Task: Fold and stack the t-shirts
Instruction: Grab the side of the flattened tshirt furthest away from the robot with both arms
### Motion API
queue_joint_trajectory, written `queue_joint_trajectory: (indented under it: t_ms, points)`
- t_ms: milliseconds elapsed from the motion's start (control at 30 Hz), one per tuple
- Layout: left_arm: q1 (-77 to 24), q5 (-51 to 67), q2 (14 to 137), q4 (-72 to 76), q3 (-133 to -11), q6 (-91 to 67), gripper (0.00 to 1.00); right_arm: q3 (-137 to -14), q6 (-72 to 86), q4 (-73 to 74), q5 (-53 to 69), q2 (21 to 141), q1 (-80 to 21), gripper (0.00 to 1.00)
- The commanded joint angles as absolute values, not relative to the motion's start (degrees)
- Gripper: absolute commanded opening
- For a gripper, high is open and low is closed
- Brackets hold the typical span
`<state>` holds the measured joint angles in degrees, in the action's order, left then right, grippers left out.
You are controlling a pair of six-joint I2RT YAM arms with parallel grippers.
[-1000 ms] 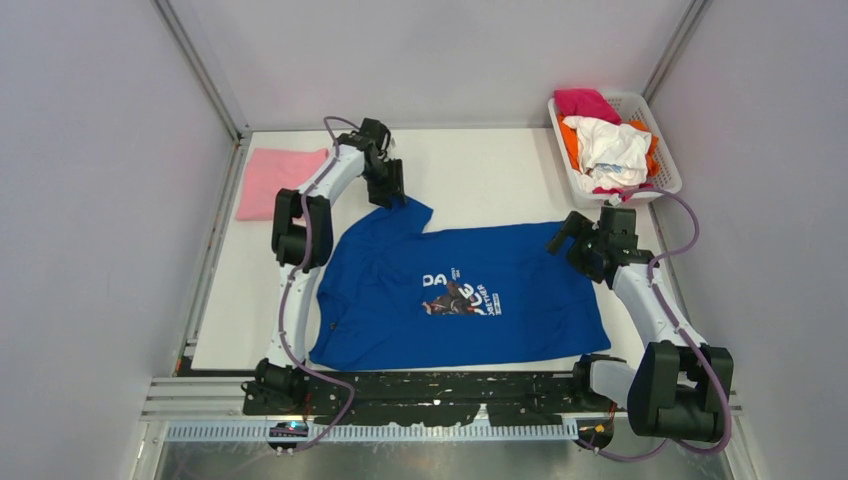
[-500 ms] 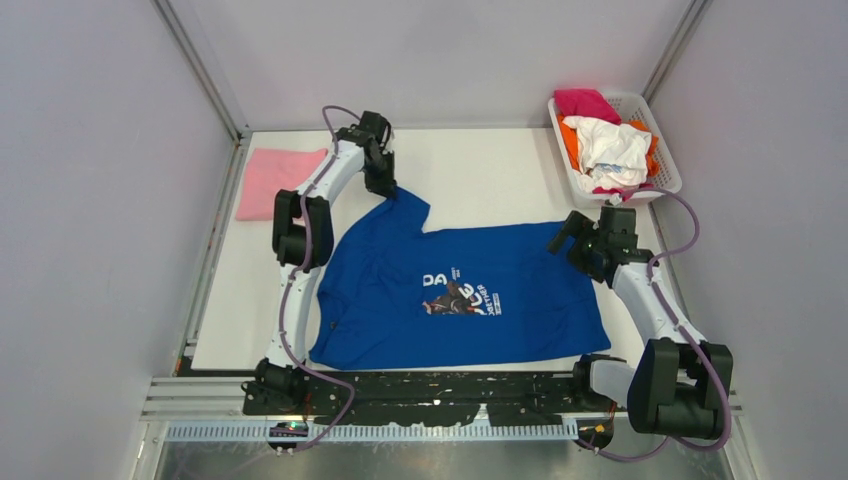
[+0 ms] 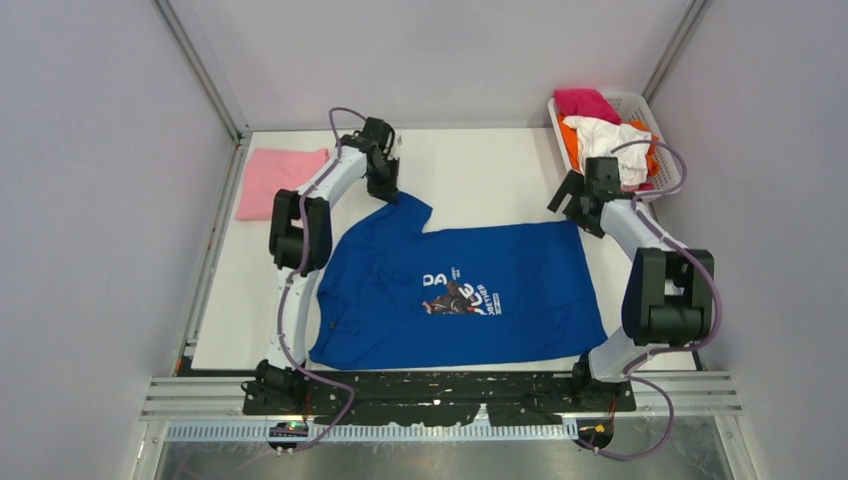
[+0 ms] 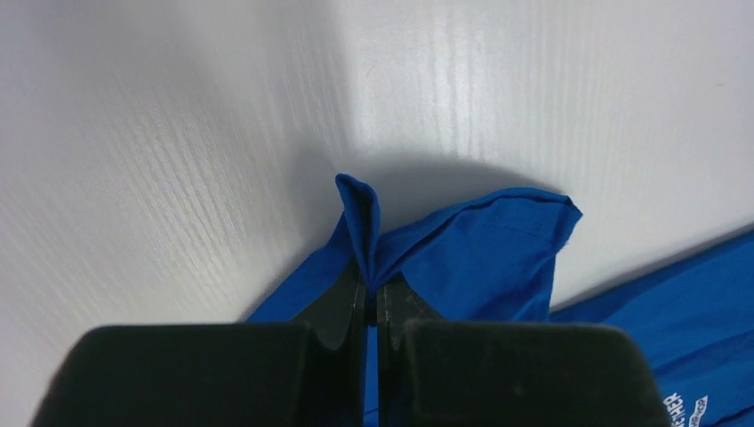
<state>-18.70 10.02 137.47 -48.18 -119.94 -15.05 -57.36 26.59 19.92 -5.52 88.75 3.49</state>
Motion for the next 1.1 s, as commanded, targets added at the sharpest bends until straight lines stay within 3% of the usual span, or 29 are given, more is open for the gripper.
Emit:
queue_joint_trajectory:
  t_ms: [0,333,800,1067]
  points:
    - [-18.97,9.91,129.82,-43.26,-117.59,-13.66,0.00,-69.32,25.34,21.63,-11.62,97.62,1.65,0.95]
    - [-18.99,10.39,126.95,-40.80,-112.62,-14.14,0.00,-87.16,22.45,37.68,-22.75,113.56,-3.34,0.91]
    - [-18.98,11.78,122.71,-36.67,-105.73,-15.11,0.00,-86.41,22.01,42.62,-27.60,118.01,-6.06,0.88]
    - [-18.99,12.03,120.58,-35.77,-102.80,-15.29,0.00,-82.85,22.81,40.94,-26.39,116.93,-6.15,0.77]
